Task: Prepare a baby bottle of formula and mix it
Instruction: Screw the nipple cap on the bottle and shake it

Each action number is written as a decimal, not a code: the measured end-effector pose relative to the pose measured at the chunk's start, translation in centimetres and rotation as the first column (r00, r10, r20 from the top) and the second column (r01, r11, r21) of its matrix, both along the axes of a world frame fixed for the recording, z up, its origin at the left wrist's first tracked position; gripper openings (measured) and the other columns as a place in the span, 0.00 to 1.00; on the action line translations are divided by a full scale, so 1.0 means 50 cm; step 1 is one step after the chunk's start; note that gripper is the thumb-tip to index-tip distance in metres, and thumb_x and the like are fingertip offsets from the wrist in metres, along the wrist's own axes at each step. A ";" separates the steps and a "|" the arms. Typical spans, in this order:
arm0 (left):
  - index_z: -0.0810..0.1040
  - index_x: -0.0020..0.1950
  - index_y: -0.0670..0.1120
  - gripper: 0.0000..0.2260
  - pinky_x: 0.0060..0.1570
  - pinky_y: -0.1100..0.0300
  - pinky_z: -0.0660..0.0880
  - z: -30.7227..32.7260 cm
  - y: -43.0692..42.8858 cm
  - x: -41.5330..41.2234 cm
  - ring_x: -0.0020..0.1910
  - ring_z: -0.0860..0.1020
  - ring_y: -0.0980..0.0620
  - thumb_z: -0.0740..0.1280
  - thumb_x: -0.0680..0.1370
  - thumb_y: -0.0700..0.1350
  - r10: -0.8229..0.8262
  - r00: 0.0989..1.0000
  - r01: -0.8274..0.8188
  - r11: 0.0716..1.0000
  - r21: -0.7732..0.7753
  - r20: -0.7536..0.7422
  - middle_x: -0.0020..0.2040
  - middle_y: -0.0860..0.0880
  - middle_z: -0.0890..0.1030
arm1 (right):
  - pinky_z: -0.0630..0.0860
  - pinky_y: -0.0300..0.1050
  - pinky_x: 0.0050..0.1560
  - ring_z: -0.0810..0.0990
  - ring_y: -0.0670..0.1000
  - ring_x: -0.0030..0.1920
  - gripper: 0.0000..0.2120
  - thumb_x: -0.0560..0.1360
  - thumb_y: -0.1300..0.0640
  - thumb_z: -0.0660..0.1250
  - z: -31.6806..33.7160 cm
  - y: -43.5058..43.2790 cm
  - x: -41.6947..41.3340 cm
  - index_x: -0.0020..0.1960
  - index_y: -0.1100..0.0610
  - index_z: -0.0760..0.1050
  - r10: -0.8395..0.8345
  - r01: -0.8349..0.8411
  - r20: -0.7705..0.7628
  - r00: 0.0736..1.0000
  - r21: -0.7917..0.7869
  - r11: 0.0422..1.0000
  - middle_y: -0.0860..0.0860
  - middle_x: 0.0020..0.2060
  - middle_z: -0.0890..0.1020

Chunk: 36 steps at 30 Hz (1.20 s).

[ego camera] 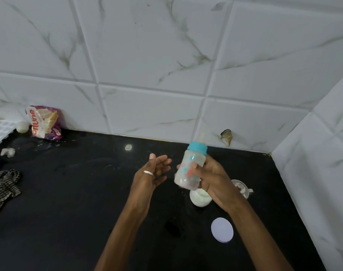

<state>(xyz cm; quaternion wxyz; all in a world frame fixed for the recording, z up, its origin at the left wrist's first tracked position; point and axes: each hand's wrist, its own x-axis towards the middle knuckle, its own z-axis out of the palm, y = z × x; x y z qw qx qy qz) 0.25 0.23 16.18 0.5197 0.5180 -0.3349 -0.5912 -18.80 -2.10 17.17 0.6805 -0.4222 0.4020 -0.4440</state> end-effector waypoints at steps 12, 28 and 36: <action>0.81 0.64 0.49 0.28 0.65 0.50 0.76 0.001 -0.002 0.003 0.61 0.83 0.51 0.59 0.75 0.66 0.011 1.000 -0.011 1.000 0.001 0.004 0.59 0.51 0.86 | 0.82 0.61 0.55 0.80 0.63 0.64 0.32 0.71 0.47 0.78 0.003 -0.018 -0.003 0.69 0.59 0.72 -0.099 0.102 0.175 0.980 -0.006 0.995 0.64 0.62 0.80; 0.81 0.63 0.49 0.28 0.64 0.52 0.76 0.004 -0.001 0.002 0.61 0.83 0.52 0.58 0.75 0.65 0.009 1.000 -0.009 1.000 0.002 0.007 0.59 0.51 0.86 | 0.82 0.60 0.56 0.81 0.63 0.62 0.33 0.68 0.47 0.80 -0.002 -0.015 0.006 0.67 0.58 0.73 -0.043 0.045 0.052 0.998 -0.044 0.998 0.63 0.60 0.81; 0.81 0.63 0.49 0.28 0.63 0.52 0.77 0.005 0.003 0.003 0.60 0.84 0.52 0.58 0.74 0.66 0.012 1.000 -0.012 1.000 0.004 0.000 0.58 0.51 0.87 | 0.82 0.59 0.56 0.81 0.62 0.63 0.38 0.66 0.44 0.81 0.004 -0.010 0.004 0.69 0.59 0.72 -0.038 0.041 0.053 0.998 -0.051 0.998 0.65 0.61 0.80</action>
